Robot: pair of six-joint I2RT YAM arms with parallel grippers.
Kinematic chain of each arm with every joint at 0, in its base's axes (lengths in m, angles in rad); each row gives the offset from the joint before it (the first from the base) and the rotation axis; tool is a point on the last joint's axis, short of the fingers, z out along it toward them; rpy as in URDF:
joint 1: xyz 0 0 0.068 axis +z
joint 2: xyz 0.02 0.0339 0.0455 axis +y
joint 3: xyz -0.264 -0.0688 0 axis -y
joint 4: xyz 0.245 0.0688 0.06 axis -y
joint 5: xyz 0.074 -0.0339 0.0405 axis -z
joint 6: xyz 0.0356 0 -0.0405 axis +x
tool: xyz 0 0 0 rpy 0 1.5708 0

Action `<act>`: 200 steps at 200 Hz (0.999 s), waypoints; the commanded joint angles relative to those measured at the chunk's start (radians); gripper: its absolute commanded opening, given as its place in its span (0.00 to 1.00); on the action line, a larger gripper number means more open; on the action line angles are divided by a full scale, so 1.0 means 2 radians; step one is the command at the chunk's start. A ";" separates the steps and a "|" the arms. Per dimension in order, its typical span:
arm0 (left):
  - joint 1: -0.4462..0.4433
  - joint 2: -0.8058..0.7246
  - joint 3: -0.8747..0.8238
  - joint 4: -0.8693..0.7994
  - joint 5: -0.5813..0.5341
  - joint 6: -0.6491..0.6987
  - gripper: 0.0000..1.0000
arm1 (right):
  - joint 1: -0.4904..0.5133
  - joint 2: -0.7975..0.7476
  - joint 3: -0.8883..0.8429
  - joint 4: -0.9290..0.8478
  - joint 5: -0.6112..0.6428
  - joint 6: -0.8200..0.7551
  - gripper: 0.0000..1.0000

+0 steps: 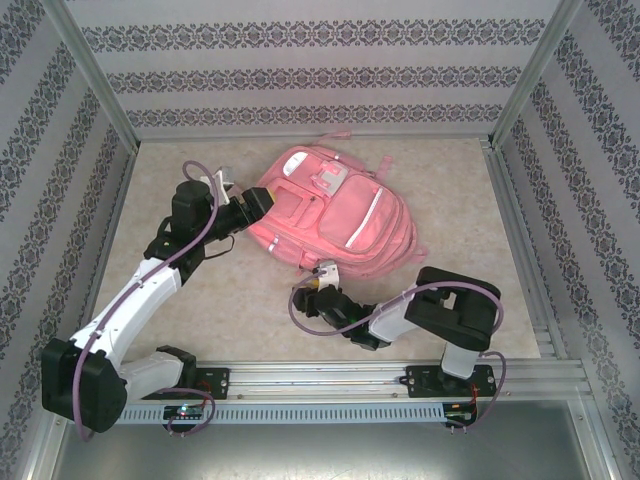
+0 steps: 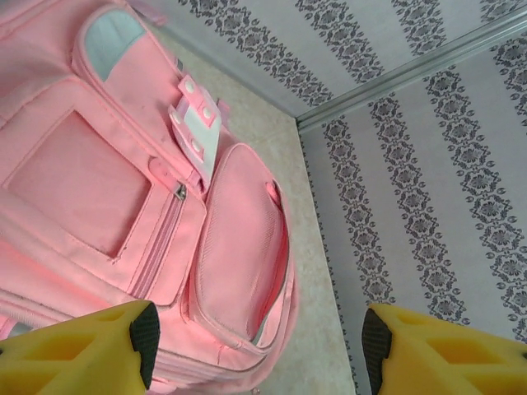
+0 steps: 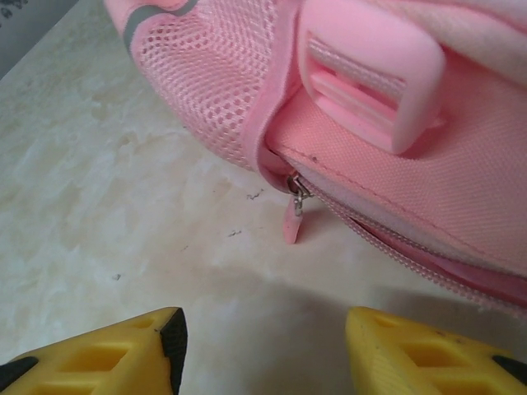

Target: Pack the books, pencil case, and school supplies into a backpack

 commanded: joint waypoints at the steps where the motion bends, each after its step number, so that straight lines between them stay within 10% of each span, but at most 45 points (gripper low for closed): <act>1: 0.009 -0.007 -0.004 0.033 0.026 -0.008 0.67 | -0.006 0.018 0.014 0.029 0.031 0.034 0.53; 200: 0.038 0.009 -0.033 0.089 0.044 -0.052 0.66 | -0.046 0.078 0.101 -0.106 0.010 0.076 0.37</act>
